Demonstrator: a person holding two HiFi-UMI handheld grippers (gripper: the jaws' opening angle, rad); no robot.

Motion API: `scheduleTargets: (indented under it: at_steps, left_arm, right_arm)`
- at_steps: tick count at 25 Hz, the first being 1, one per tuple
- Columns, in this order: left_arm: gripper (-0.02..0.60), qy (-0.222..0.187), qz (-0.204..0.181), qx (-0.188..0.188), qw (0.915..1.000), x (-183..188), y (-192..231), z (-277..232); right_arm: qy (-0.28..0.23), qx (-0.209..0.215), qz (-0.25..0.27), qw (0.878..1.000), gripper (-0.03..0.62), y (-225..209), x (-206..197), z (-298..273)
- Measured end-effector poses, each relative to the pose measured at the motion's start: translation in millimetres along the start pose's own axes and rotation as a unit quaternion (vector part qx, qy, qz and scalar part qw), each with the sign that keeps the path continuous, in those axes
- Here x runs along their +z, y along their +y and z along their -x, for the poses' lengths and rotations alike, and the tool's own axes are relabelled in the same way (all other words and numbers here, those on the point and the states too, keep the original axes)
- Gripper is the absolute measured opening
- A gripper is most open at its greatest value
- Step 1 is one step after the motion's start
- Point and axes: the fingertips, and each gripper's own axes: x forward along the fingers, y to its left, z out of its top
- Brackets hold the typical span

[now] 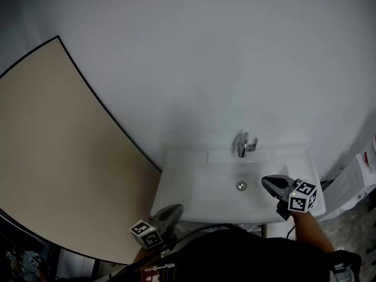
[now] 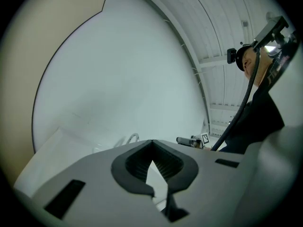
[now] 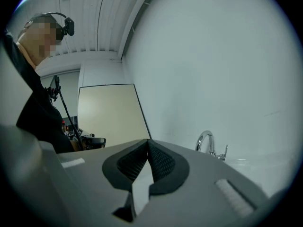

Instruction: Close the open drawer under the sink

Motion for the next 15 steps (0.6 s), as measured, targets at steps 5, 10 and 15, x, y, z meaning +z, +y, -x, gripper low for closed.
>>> scheduleTargets:
  at_steps: [5,10,15]
  left_arm:
    - [0.000,0.014,-0.001,-0.001,0.9999,1.9,-4.6,-27.7]
    - [0.000,0.034,0.011,-0.010,0.9993,5.3,31.6,-57.2]
    - [0.000,0.017,0.024,-0.084,0.9960,4.0,64.0,-65.2]
  right_arm:
    - [0.000,0.005,-0.024,1.000,0.002,-26.1,-12.0,-2.0]
    - [0.009,-0.014,-0.045,0.999,0.002,-55.8,-18.8,-16.7]
    - [0.007,-0.055,-0.027,0.998,0.002,-51.1,-22.6,-37.4]
